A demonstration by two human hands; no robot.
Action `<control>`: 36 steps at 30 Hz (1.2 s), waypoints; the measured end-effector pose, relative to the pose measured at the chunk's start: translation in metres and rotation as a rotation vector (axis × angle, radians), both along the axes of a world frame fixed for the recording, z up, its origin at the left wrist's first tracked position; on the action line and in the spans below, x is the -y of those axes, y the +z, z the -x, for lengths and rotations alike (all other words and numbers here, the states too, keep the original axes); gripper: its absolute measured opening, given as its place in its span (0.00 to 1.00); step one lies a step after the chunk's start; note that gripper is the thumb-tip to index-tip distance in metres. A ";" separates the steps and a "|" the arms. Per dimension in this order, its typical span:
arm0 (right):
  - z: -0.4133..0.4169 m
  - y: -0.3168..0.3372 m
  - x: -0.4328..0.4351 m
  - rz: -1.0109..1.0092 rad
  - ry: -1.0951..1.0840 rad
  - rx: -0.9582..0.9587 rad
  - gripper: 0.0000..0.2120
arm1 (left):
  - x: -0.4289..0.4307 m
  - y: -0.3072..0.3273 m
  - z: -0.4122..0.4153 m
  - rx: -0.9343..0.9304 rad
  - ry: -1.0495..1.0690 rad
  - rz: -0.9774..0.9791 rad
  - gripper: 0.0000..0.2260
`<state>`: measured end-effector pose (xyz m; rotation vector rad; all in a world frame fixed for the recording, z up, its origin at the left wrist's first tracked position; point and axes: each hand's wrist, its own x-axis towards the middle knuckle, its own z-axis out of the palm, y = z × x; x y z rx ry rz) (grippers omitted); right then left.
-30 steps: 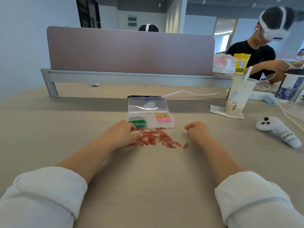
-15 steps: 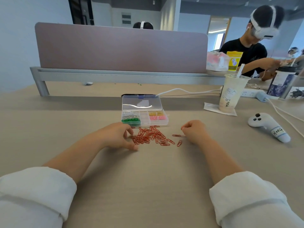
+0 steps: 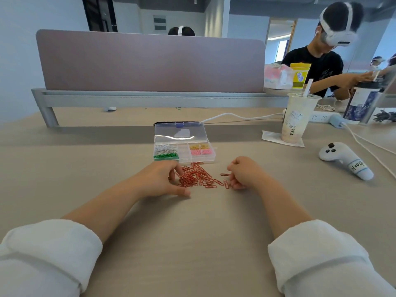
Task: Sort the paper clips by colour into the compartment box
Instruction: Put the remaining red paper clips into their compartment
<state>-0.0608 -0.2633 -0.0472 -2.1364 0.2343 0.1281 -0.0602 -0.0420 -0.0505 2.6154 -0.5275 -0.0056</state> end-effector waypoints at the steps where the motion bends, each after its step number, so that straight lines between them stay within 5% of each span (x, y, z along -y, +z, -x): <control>1: 0.002 0.001 -0.007 -0.124 0.040 -0.010 0.07 | 0.003 -0.001 0.000 0.006 0.001 -0.007 0.20; 5: 0.004 0.001 -0.016 -0.392 0.117 0.044 0.07 | 0.013 -0.005 -0.003 0.046 0.002 0.116 0.17; 10: 0.007 0.004 0.006 0.078 0.102 0.093 0.11 | -0.003 0.001 -0.005 -0.015 -0.003 0.039 0.23; 14: 0.012 0.007 -0.013 -0.267 0.320 -0.088 0.08 | 0.003 -0.002 -0.009 -0.048 -0.006 0.133 0.21; 17: 0.005 0.006 -0.024 -0.339 0.308 0.019 0.09 | 0.010 -0.005 -0.011 -0.039 0.002 0.279 0.19; 20: -0.010 0.002 -0.010 0.047 0.107 0.221 0.06 | 0.002 0.002 -0.011 0.005 0.060 0.228 0.21; 23: -0.017 -0.002 0.001 0.365 0.021 0.148 0.10 | -0.002 0.007 -0.008 -0.030 0.145 -0.035 0.29; 26: -0.018 -0.002 -0.014 0.285 0.095 0.113 0.12 | 0.007 0.003 -0.008 -0.057 0.131 -0.067 0.30; 30: -0.019 -0.003 -0.032 -0.098 0.155 0.148 0.12 | 0.015 -0.001 -0.010 -0.020 0.121 0.090 0.27; 32: -0.020 -0.005 -0.027 0.001 0.177 0.228 0.13 | 0.010 0.000 -0.010 -0.038 0.109 0.114 0.31; 36: -0.027 -0.010 -0.015 0.308 0.285 0.313 0.17 | 0.008 -0.002 -0.009 -0.047 0.061 -0.136 0.44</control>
